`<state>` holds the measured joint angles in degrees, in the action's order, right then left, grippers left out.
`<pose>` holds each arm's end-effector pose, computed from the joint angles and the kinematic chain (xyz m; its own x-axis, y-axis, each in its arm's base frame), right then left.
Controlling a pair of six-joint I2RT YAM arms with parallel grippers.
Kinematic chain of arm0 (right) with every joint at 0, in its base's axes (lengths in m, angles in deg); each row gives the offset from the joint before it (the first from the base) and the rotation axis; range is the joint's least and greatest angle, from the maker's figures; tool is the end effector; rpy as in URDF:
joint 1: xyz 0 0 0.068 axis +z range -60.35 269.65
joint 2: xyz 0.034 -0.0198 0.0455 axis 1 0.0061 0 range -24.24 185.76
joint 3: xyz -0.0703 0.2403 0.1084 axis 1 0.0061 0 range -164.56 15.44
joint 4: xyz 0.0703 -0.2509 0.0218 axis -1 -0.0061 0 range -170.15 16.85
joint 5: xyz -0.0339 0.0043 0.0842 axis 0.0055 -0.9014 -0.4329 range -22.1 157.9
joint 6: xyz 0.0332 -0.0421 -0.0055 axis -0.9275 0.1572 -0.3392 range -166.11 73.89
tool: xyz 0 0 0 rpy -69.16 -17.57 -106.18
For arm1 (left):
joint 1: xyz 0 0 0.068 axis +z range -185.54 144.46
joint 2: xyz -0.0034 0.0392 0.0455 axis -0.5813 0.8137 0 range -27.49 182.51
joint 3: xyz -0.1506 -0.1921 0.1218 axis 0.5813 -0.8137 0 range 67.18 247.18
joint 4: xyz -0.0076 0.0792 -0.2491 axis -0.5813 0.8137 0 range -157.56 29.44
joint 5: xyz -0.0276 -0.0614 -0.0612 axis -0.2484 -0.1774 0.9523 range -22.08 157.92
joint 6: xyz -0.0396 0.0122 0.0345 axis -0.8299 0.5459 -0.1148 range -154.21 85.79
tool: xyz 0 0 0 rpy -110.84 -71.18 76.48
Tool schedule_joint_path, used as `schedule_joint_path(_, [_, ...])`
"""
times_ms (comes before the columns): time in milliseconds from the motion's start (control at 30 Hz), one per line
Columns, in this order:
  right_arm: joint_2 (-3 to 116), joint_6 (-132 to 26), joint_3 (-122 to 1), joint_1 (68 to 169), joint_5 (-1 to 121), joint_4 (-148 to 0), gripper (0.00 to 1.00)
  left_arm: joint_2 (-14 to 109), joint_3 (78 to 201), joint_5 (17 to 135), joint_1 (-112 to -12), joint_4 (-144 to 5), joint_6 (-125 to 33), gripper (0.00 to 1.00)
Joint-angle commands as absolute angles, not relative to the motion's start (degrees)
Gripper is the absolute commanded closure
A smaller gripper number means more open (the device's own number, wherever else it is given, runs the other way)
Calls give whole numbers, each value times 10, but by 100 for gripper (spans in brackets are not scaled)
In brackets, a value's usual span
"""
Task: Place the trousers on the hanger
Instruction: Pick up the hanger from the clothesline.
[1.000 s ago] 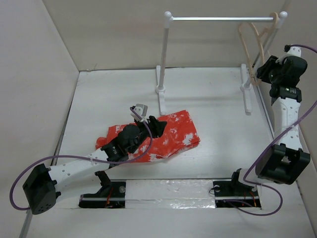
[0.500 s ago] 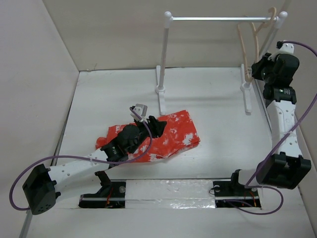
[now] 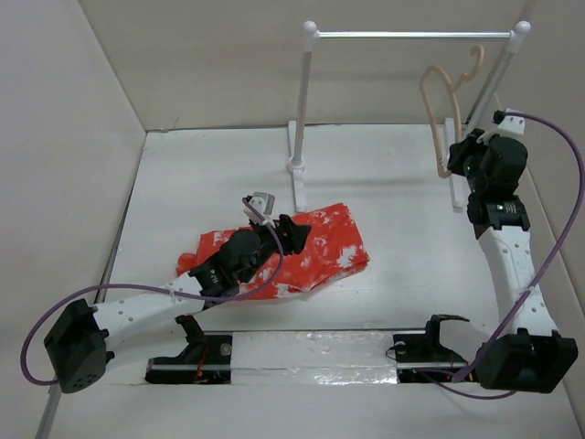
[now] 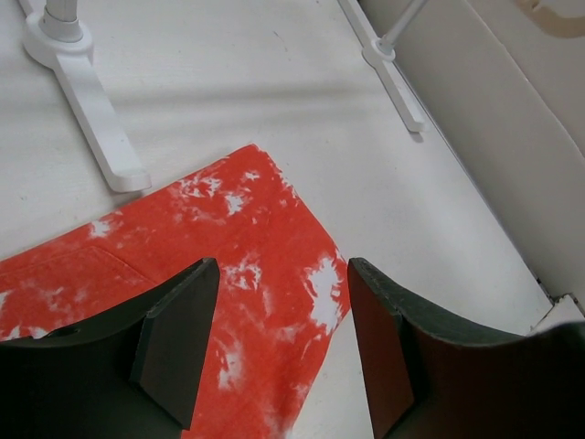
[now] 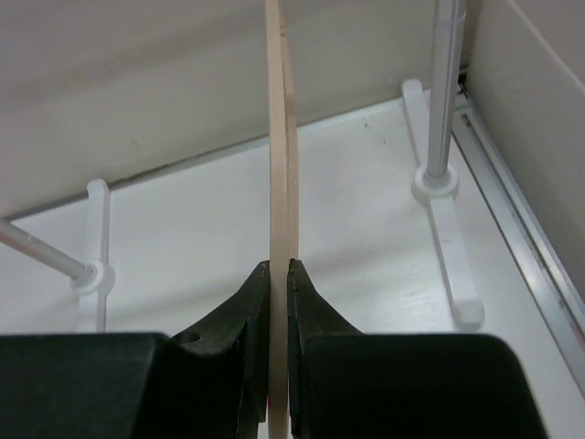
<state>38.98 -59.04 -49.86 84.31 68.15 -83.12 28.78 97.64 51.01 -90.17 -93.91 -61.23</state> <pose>0.2511 -0.0237 0.4030 -0.1115 0.2350 -0.9656 0.1255 0.9672 0.2209 0.1405 -0.1801 0.2814 -0.2730 -0.3662 -0.8896 0.5476 0.7011 -0.4567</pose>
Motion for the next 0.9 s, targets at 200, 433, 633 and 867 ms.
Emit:
schedule_joint_path(200, [287, -575, -395, 911, 775, -760, 100, 298, 972, 531, -900, -988, -601, 41])
schedule_joint_path(433, [263, -619, -349, 989, 808, -834, 100, 308, 990, 555, -900, -989, -600, 40])
schedule_joint_path(633, [204, -704, -217, 1103, 894, -871, 100, 352, 1068, 538, -921, -954, -616, 38])
schedule_joint_path(867, [177, -727, -166, 1163, 891, -884, 100, 527, 1252, 541, -935, -912, -612, 30])
